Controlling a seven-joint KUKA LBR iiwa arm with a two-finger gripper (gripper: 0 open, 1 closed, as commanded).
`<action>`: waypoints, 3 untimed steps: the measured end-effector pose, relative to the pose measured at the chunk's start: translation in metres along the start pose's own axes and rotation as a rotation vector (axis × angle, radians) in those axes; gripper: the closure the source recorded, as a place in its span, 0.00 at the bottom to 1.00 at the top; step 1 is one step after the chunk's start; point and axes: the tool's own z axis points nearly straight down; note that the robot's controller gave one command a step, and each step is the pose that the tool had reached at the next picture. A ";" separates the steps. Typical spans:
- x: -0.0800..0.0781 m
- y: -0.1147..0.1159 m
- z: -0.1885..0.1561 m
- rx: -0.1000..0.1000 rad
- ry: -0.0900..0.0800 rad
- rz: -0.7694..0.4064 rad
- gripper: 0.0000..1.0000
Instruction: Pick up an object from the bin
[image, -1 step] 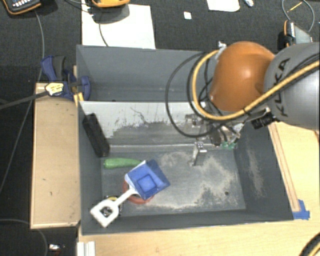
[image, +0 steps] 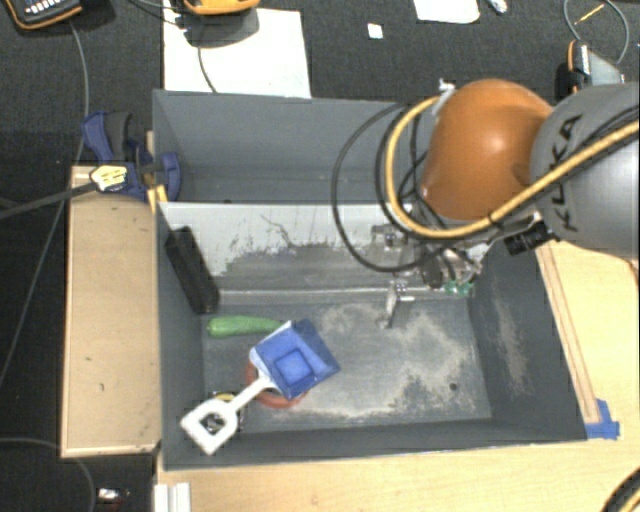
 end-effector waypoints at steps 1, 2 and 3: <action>0.021 0.063 0.113 -0.001 -0.003 -0.173 0.00; 0.054 0.101 0.064 0.001 -0.013 -0.332 0.00; 0.025 0.140 0.123 -0.001 -0.006 -0.328 0.00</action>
Offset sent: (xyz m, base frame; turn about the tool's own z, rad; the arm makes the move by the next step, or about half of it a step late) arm -0.0560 0.1011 -0.0646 -0.3325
